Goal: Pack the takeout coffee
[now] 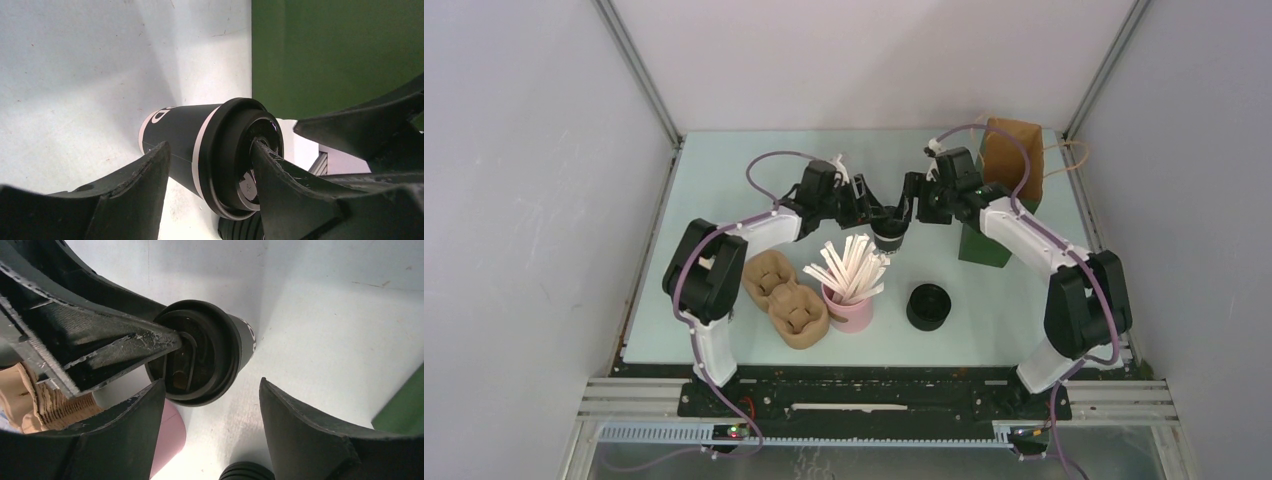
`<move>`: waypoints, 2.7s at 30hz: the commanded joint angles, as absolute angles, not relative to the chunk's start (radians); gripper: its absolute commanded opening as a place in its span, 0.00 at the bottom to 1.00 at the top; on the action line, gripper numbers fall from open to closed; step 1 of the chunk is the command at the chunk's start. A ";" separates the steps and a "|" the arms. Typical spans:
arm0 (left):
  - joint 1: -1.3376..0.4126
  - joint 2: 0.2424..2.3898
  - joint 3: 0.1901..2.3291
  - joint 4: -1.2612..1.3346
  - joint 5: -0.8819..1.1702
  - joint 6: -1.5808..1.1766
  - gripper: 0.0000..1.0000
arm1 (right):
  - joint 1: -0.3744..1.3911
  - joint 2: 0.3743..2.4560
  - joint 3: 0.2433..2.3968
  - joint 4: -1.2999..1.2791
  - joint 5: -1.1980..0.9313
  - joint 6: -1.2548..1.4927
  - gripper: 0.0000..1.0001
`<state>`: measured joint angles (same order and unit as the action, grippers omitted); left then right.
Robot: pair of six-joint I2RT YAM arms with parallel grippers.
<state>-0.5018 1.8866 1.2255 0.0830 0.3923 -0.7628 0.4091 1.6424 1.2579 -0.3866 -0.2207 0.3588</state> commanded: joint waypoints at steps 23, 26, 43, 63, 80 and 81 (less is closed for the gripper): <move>-0.504 1.836 1.126 0.122 0.316 -0.838 0.65 | 0.497 1.534 1.046 -0.206 -0.170 0.786 0.64; -0.508 1.830 1.111 0.136 0.312 -0.855 0.65 | 0.477 1.561 1.045 -0.171 -0.201 0.773 0.63; -0.518 1.834 1.092 0.160 0.327 -0.865 0.65 | 0.394 1.630 1.072 -0.085 -0.230 0.764 0.60; -0.552 1.874 1.171 0.161 0.335 -0.893 0.64 | 0.367 1.685 1.085 -0.101 -0.233 0.805 0.49; -0.533 1.939 1.311 0.023 0.334 -0.795 0.67 | 0.344 1.771 1.088 -0.045 -0.209 0.763 0.27; -0.530 1.942 1.328 0.010 0.335 -0.782 0.68 | 0.346 1.777 1.101 -0.054 -0.209 0.746 0.28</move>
<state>-0.5091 1.9110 1.2499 0.1379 0.2478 -0.8711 0.3473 1.7039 1.0832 0.0010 -0.3069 0.8165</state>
